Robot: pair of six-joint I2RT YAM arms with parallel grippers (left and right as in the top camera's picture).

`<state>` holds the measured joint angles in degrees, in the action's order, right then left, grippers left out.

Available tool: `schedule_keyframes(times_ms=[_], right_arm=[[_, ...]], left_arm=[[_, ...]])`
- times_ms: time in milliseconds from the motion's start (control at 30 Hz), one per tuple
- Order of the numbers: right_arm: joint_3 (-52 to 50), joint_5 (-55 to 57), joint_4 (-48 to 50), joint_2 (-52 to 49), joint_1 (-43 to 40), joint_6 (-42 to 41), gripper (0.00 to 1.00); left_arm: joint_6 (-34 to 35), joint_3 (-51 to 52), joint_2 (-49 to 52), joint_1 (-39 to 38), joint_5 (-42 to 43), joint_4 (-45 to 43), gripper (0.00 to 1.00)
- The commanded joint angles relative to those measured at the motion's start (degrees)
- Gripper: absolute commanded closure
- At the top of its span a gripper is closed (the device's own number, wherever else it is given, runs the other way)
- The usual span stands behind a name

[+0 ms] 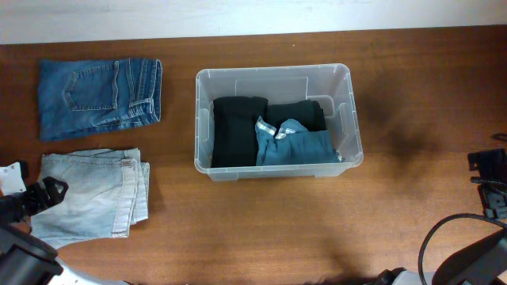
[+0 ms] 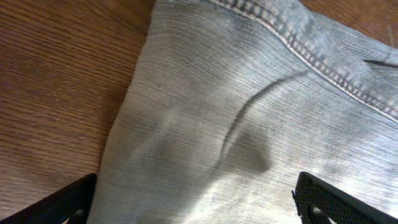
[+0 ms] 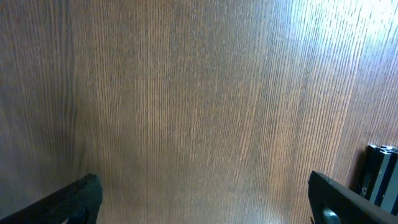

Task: Pack container
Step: 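Grasp the light-blue jeans with the left gripper and lift it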

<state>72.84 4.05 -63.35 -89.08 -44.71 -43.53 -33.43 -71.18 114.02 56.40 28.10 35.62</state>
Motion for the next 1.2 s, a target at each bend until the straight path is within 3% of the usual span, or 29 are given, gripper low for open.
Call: schedule_keyframes(times_ms=[0,267,467,1033,1067,1100,1167], right_arm=[[-0.1,0.7,0.0,0.5,-0.3,-0.5,0.02],[-0.1,0.7,0.0,0.5,-0.3,-0.5,0.02],[-0.1,0.7,0.0,0.5,-0.3,-0.5,0.02],[-0.1,0.7,0.0,0.5,-0.3,-0.5,0.02],[-0.1,0.7,0.0,0.5,-0.3,-0.5,0.02],[-0.1,0.7,0.0,0.5,-0.3,-0.5,0.02],[-0.1,0.7,0.0,0.5,-0.3,-0.5,0.02]], left_arm=[[-0.5,0.1,2.8,0.1,3.1,2.5,0.01],[-0.5,0.1,3.3,0.1,10.5,8.5,0.01],[-0.5,0.6,3.3,0.0,9.4,13.3,0.01],[-0.5,0.7,3.3,0.0,9.0,12.7,0.01],[-0.5,0.7,3.3,0.0,8.8,12.7,0.11],[-0.5,0.7,3.3,0.0,8.3,12.7,0.37],[-0.5,0.7,3.3,0.0,7.4,12.7,0.53]])
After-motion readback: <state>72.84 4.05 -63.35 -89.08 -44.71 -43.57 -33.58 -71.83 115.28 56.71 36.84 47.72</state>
